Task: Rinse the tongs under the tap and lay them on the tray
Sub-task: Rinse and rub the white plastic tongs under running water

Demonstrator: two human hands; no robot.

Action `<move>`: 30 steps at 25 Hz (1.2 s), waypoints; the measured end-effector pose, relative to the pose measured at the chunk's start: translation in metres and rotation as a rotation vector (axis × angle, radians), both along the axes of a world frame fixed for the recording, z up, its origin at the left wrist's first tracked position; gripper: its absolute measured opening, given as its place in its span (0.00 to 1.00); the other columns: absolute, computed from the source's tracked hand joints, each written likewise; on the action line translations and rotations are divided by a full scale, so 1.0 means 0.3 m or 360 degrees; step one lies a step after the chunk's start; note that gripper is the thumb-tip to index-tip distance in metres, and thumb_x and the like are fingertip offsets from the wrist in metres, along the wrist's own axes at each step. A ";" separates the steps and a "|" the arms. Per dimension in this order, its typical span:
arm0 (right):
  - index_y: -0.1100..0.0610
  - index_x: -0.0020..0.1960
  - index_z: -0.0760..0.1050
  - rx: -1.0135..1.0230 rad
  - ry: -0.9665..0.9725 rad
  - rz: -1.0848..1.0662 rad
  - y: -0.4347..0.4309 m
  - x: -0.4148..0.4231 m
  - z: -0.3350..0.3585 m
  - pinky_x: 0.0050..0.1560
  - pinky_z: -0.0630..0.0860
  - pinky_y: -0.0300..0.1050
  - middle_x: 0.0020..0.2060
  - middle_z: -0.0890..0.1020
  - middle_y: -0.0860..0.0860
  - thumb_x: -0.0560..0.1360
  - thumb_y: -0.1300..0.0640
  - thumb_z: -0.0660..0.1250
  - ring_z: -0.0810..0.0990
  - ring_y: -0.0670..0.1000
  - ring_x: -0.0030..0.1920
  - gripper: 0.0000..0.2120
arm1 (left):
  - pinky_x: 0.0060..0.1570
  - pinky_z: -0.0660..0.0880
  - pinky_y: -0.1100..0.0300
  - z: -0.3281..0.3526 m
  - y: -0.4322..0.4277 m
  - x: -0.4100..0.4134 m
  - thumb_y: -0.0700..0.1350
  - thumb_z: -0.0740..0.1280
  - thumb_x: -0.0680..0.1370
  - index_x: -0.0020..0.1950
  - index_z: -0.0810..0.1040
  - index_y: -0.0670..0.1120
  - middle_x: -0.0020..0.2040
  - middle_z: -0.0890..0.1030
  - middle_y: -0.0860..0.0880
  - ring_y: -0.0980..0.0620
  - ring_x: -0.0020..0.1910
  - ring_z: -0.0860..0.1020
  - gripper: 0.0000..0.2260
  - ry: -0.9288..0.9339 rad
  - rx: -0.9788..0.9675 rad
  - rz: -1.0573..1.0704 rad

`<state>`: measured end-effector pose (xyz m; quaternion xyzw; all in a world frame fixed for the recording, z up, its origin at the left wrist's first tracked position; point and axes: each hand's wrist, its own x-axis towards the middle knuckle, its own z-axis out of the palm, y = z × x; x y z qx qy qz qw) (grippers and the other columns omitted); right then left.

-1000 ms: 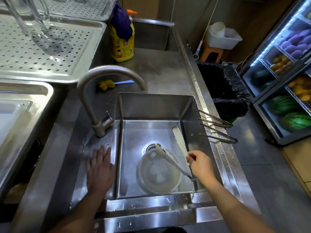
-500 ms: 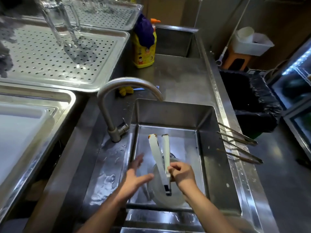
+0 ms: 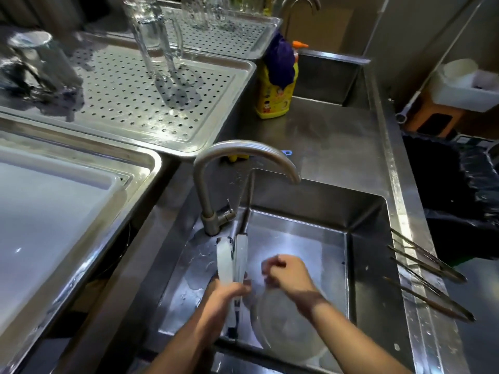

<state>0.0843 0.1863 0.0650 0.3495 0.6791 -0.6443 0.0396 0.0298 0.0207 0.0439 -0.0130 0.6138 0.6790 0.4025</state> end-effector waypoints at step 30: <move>0.61 0.54 0.78 0.1341 0.0128 0.0983 0.073 -0.552 0.064 0.39 0.63 0.46 0.48 0.83 0.63 0.85 0.54 0.54 0.81 0.64 0.49 0.16 | 0.28 0.73 0.66 0.057 -0.074 -0.027 0.53 0.74 0.50 0.38 0.87 0.45 0.35 0.85 0.50 0.55 0.34 0.82 0.20 -0.0230 -0.0282 -0.0062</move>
